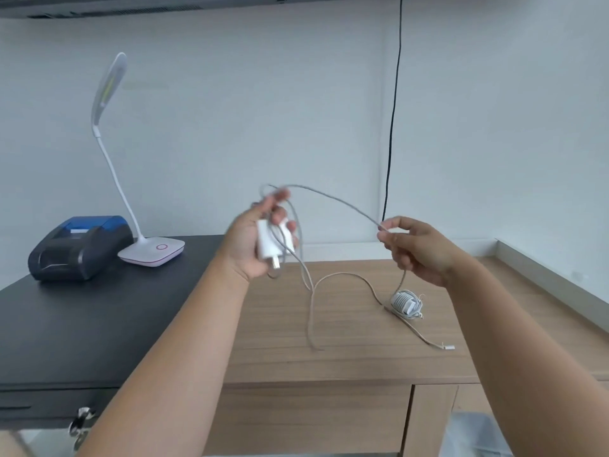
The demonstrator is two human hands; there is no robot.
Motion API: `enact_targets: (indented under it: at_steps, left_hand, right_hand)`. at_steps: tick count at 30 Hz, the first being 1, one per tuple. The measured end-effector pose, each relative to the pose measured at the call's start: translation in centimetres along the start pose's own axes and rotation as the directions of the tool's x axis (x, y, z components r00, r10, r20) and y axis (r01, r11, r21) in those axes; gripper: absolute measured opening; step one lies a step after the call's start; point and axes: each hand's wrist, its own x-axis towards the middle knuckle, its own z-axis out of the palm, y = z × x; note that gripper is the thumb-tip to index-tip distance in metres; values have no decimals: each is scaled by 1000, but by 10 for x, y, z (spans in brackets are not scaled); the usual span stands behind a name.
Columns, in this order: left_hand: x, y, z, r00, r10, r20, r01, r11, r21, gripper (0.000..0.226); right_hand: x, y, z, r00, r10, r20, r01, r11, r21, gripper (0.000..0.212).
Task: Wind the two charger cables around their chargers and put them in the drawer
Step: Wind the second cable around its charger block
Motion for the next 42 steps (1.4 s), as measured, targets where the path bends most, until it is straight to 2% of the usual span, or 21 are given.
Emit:
enact_targets:
  at_steps: [2, 5, 7, 8, 10, 12, 14, 16, 18, 20, 21, 24, 28, 30, 32, 34, 36, 39, 42]
  left_hand:
    - [4, 18, -5, 961, 179, -213, -203, 974, -100, 18]
    - [7, 47, -16, 793, 302, -529, -460, 866, -195, 4]
    - [8, 56, -20, 702, 333, -629, -543, 822, -171, 12]
    - [10, 56, -19, 688, 346, -638, -536, 835, -125, 20]
    - [15, 45, -11, 727, 356, -587, -417, 908, 35, 32]
    - [16, 23, 0, 818, 300, -492, -197, 948, 251, 34]
    - [12, -2, 11, 900, 149, -409, 41, 907, 420, 40]
    - [4, -22, 19, 949, -31, -314, 200, 829, 522, 39]
    - [0, -36, 21, 965, -160, -208, 250, 801, 544, 41]
    - [-2, -47, 19, 971, -200, -128, 237, 760, 606, 58]
    - [-4, -50, 19, 972, -214, -98, 228, 747, 624, 57]
    - [-11, -48, 21, 964, -265, -31, 228, 758, 610, 13]
    - [-12, -28, 5, 955, -298, 12, 268, 876, 400, 11]
    - [-12, -19, -6, 965, -247, 84, 219, 942, 253, 12]
    - [-13, -12, -10, 987, -132, 95, 118, 983, 142, 13]
    - [-11, -3, -10, 999, 16, 29, -17, 999, 39, 15]
    - [-6, 10, -10, 981, 149, -120, -156, 987, -49, 18]
    - [2, 32, -14, 856, 283, -432, -365, 923, -118, 26]
    - [3, 46, -18, 734, 331, -594, -521, 835, -177, 26]
  right_hand:
    - [-3, 22, -8, 997, 74, -32, -71, 993, 95, 10]
    - [-10, 55, -8, 984, 171, -49, -162, 974, 161, 7]
    - [-14, 66, 0, 982, 168, -83, -169, 986, -8, 7]
    - [-15, 66, 7, 987, 139, -87, -150, 978, -146, 9]
    - [-18, 51, 25, 996, 82, -21, -85, 944, -319, 9]
    - [-18, 26, 43, 995, 33, 91, 4, 927, -374, 14]
    - [-17, -1, 59, 986, -23, 167, 88, 914, -395, 18]
    - [-12, -19, 70, 977, -79, 199, 149, 919, -364, 17]
    - [-5, -26, 75, 973, -132, 188, 189, 926, -327, 17]
    - [0, -28, 76, 977, -176, 121, 205, 934, -293, 14]
    - [3, -28, 75, 978, -191, 84, 207, 941, -267, 12]
    - [6, -26, 64, 980, -199, 3, 196, 967, -163, 13]
    - [4, -14, 36, 994, -110, -27, 109, 994, -30, 17]
    - [1, -1, 24, 998, -56, 9, 55, 996, 63, 17]
    - [-3, 16, 15, 999, 6, 44, -13, 987, 159, 18]
    - [-8, 35, 9, 997, 75, 28, -79, 974, 213, 14]
    - [-14, 55, 5, 992, 123, -14, -118, 970, 212, 7]
    - [-25, 75, 2, 985, 155, -81, -149, 986, 76, 18]
    - [-37, 81, 4, 979, 131, -157, -153, 978, -139, 15]
